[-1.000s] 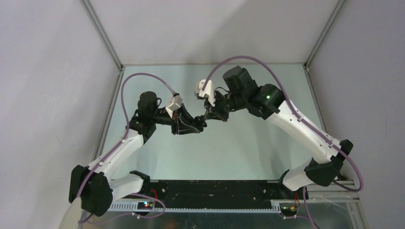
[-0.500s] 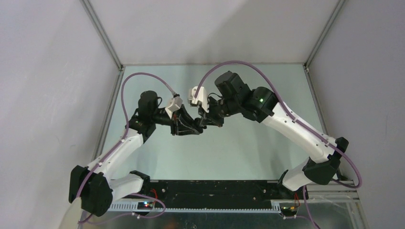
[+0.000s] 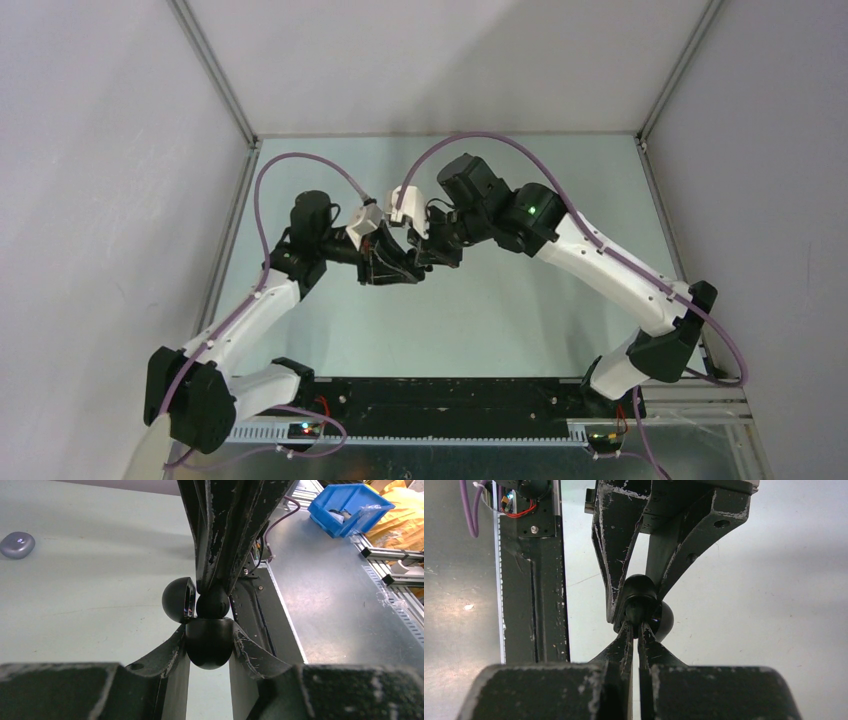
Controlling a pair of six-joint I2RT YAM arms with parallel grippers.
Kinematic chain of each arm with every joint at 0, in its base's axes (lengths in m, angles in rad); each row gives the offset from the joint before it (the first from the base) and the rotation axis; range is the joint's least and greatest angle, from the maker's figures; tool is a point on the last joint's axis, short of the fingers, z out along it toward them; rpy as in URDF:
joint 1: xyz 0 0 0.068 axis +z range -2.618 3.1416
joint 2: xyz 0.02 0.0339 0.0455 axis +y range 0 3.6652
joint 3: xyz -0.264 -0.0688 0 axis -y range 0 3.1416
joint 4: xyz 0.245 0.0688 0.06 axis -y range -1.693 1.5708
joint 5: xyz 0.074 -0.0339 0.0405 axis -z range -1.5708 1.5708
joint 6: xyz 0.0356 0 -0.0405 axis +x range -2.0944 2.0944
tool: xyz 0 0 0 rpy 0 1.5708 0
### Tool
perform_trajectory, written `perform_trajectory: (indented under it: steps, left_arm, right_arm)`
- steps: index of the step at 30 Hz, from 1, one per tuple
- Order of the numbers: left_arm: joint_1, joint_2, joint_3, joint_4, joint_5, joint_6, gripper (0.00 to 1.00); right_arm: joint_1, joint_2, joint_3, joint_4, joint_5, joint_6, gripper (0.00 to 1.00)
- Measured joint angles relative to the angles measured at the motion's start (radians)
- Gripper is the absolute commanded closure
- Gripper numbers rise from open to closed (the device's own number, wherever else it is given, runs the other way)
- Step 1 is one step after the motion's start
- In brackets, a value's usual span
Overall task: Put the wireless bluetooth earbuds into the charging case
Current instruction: Place the earbud in the charging case.
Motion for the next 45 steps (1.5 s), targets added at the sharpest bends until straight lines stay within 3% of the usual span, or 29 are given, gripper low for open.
perform_trajectory:
  steps: [40,45]
  left_arm:
    - [0.005,0.000,0.008,-0.094,-0.002,0.059,1.00]
    - [0.005,0.000,0.008,-0.101,-0.001,0.060,1.00]
  right_arm:
    - [0.029,0.085,0.077,-0.045,0.027,0.018,1.00]
    - [0.040,0.099,0.102,-0.070,0.046,0.020,0.89]
